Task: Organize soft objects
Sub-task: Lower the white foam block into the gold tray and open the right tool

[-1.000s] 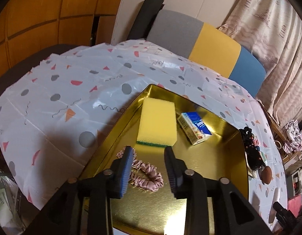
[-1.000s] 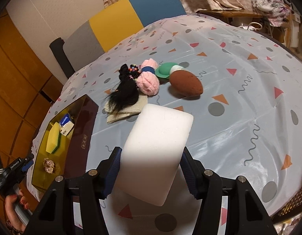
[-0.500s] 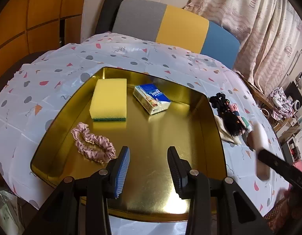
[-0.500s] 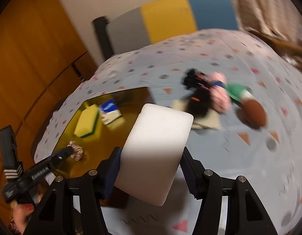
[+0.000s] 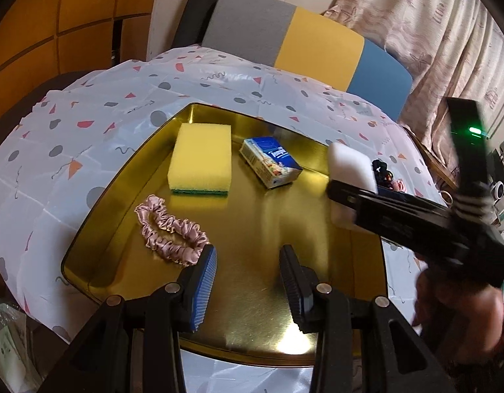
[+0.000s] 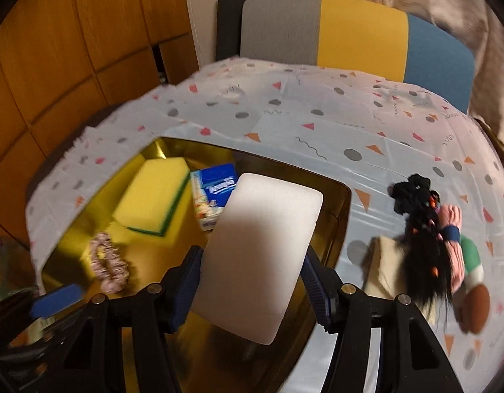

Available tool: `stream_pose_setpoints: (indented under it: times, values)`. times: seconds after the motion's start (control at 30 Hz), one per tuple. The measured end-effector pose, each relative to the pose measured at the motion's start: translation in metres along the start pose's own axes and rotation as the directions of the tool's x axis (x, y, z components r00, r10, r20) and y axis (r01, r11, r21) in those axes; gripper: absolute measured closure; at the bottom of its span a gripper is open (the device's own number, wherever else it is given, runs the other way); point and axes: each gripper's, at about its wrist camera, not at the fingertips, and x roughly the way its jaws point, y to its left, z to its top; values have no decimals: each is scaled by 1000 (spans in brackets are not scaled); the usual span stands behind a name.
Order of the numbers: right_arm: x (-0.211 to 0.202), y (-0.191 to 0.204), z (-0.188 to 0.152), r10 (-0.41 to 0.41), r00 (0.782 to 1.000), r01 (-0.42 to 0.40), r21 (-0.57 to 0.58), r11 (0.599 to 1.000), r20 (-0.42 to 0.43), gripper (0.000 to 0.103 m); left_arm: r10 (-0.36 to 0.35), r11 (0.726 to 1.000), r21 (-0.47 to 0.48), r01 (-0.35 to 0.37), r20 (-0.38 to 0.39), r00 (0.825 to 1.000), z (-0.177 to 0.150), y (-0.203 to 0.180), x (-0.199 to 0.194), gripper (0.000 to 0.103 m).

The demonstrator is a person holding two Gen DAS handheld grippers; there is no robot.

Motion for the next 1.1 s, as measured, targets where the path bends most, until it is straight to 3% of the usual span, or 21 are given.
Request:
stream_pose_setpoints:
  times: [0.3, 0.53, 0.73, 0.97, 1.1]
  values:
    - [35, -1, 13, -74, 996, 70, -65, 995, -56, 38, -16, 1000, -22, 15, -10, 1000, 0, 5, 1, 63]
    - [29, 5, 13, -105, 994, 104, -115, 988, -3, 26, -19, 1000, -5, 19, -15, 1000, -3, 0, 2, 63]
    - [11, -2, 10, -91, 995, 94, -70, 993, 50, 13, -23, 1000, 19, 23, -21, 1000, -6, -7, 3, 63]
    - [-22, -19, 4, -98, 986, 98, 5, 995, 132, 10, -34, 998, 53, 35, -14, 999, -9, -16, 0, 63]
    - [-40, -39, -9, -116, 983, 106, 77, 991, 144, 9, -92, 993, 67, 94, -24, 995, -12, -24, -1, 63]
